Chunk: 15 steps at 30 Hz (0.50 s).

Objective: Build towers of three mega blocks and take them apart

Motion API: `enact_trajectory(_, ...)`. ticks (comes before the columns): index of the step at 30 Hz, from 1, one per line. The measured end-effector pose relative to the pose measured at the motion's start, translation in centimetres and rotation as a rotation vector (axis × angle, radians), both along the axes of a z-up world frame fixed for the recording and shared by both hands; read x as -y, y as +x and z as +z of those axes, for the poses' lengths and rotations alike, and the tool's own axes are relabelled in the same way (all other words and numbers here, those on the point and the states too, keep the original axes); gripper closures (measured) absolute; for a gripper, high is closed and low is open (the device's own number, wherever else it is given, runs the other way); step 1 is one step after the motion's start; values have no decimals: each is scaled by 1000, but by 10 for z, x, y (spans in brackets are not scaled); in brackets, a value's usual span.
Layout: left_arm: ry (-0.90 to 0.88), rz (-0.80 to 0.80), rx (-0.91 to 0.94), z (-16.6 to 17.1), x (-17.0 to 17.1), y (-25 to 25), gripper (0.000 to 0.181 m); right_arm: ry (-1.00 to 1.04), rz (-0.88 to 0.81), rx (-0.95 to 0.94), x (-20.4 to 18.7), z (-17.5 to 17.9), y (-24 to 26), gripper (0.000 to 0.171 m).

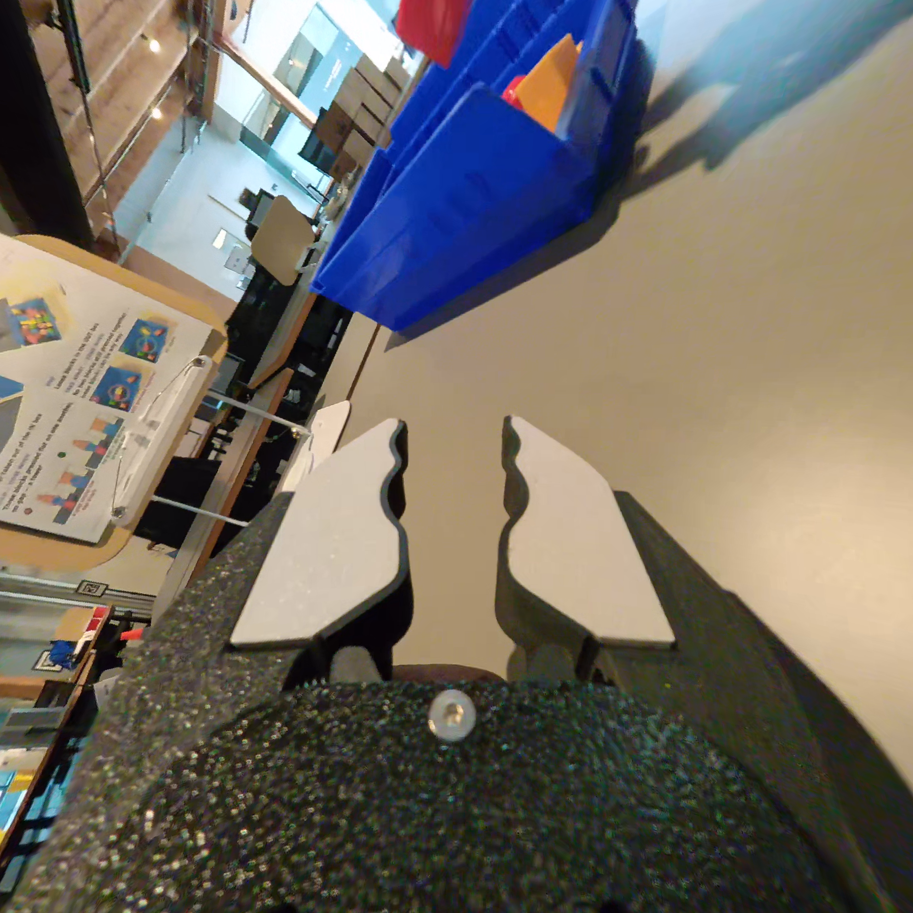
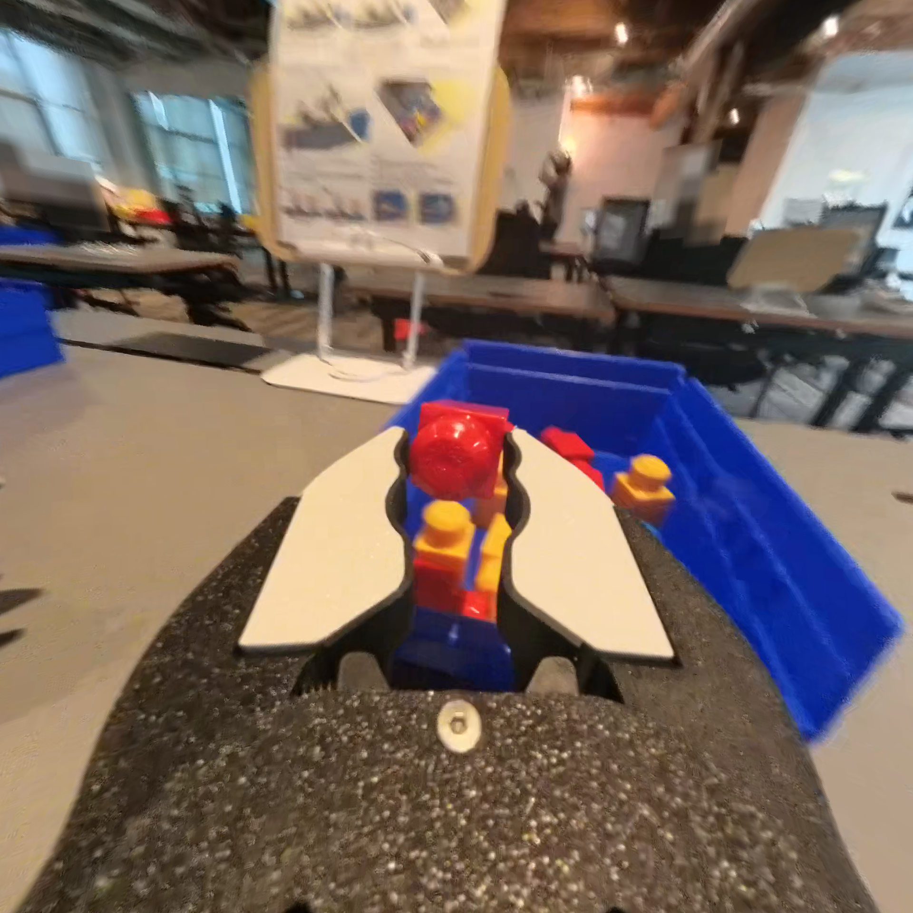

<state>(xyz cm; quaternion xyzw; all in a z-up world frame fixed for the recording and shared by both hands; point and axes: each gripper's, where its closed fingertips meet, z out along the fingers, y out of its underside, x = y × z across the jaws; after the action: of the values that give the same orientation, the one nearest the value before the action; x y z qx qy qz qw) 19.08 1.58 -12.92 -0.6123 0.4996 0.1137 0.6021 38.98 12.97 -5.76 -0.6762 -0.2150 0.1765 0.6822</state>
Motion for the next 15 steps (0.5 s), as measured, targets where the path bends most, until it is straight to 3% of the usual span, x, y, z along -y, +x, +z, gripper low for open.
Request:
enact_trajectory(1, -6, -5, -12, -3, 0, 2, 146, -57, -26, 34, -9, -12, 8, 136)
enact_trajectory(2, -10, -7, -23, -6, 0, 3, 146, -115, -47, 64, -16, -23, 15, 134)
enact_trajectory(4, -20, -7, -36, -9, 0, 4, 146, -173, -66, 69, -22, -33, 22, 116)
enact_trajectory(11, -38, 57, 37, -2, -7, -13, 148, 26, -36, 4, 4, -1, 15, 121)
enact_trajectory(15, -45, 108, 55, 1, -11, -26, 149, 132, 110, 26, 35, 9, -20, 127)
